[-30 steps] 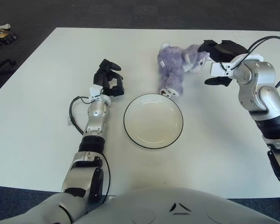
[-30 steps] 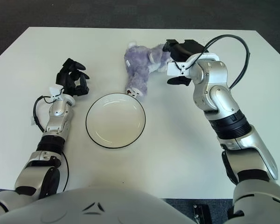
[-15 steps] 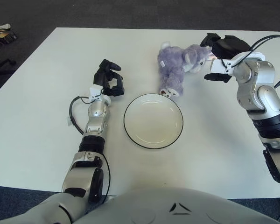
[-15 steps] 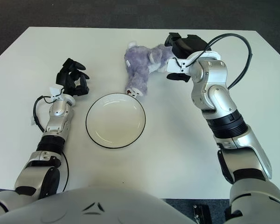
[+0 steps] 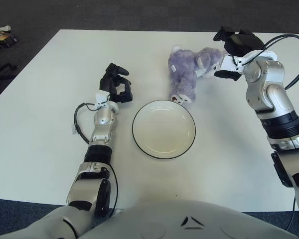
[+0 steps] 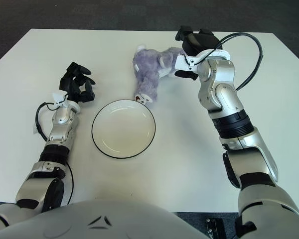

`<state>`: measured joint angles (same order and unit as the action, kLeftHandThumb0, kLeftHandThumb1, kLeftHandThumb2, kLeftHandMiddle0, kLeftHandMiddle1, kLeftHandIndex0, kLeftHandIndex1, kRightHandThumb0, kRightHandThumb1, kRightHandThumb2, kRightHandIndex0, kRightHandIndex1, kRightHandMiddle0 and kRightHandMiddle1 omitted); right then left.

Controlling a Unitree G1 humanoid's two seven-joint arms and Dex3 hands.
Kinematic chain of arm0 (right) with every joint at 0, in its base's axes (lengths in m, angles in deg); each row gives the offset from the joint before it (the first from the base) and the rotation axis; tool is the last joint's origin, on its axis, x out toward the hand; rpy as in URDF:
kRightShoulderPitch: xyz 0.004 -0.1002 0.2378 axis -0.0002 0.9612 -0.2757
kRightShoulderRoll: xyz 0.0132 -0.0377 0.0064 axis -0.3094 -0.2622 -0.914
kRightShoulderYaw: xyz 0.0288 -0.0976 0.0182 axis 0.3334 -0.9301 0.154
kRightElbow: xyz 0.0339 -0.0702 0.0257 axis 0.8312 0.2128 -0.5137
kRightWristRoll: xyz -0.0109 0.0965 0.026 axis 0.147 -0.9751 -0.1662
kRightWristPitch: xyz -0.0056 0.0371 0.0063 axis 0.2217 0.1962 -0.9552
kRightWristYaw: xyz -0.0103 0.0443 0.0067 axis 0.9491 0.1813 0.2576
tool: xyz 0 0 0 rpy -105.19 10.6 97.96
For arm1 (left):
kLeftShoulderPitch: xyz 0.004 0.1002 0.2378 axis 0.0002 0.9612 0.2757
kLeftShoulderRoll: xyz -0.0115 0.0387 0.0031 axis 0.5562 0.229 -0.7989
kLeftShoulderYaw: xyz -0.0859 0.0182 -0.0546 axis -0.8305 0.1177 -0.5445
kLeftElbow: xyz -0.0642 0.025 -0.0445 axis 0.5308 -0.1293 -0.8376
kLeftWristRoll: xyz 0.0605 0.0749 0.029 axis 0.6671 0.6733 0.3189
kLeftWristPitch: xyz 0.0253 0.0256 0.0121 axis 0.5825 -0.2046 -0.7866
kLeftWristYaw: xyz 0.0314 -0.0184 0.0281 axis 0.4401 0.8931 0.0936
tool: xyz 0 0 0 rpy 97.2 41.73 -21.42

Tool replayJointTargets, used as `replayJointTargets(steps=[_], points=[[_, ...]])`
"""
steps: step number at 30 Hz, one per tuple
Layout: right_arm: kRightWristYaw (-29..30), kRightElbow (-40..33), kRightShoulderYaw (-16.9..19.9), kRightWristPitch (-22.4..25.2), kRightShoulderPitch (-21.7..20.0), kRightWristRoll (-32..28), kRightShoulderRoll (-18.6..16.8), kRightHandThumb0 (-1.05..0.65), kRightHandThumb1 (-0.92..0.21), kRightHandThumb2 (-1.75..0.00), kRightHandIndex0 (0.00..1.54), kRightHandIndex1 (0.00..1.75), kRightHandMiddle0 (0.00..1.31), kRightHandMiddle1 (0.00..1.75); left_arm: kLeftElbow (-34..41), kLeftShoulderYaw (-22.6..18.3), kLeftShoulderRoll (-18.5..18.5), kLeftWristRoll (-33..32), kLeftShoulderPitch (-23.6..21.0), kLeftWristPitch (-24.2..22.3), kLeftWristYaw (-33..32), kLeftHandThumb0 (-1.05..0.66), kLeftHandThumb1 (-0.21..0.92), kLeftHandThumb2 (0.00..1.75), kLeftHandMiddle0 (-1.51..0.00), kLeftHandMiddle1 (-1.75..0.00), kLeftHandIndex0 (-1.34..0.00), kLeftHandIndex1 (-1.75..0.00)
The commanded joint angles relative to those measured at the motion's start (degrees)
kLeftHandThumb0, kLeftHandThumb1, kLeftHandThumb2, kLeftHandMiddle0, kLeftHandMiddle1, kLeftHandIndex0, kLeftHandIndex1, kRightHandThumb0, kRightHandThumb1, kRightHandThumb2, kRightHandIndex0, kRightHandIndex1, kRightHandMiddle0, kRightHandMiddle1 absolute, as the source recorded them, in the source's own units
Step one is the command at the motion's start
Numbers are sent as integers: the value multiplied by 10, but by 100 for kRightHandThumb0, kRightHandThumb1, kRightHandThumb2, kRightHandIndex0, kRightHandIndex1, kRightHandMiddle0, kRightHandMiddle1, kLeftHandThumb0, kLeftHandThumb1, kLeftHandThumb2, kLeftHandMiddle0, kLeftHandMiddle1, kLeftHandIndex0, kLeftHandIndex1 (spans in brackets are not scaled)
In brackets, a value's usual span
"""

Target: Put the doll into the plate.

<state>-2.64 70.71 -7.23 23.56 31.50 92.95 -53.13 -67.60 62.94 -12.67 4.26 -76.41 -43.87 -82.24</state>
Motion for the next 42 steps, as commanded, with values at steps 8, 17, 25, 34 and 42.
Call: replayJointTargets(steps=[8, 17, 25, 34, 42], points=[[47, 62, 5, -57, -26, -31, -15, -42, -7, -122, 12, 123, 0, 94, -10, 3, -13, -1, 40, -11, -3, -1, 26, 139, -54, -175, -53, -175], [115, 213, -18, -161, -77, -40, -24, -39, -3, -126, 12, 124, 0, 94, -10, 6, -13, 1, 40, -9, -2, -1, 25, 140, -55, -175, -53, -175], [123, 266, -31, -183, -101, -37, -31, -46, -11, -121, 7, 118, 0, 83, -6, 6, -18, -4, 42, -11, -2, -1, 25, 140, -55, -175, -53, -175], [127, 362, -48, -206, -140, -47, -50, -52, -15, -115, 11, 114, 0, 72, -9, 7, -20, -2, 44, 1, 0, -1, 25, 140, -64, -171, -46, -175], [126, 462, -68, -229, -186, -54, -70, -58, -18, -112, 1, 95, 0, 59, -10, 9, -20, 0, 44, 7, -1, -2, 25, 138, -74, -166, -39, -175]])
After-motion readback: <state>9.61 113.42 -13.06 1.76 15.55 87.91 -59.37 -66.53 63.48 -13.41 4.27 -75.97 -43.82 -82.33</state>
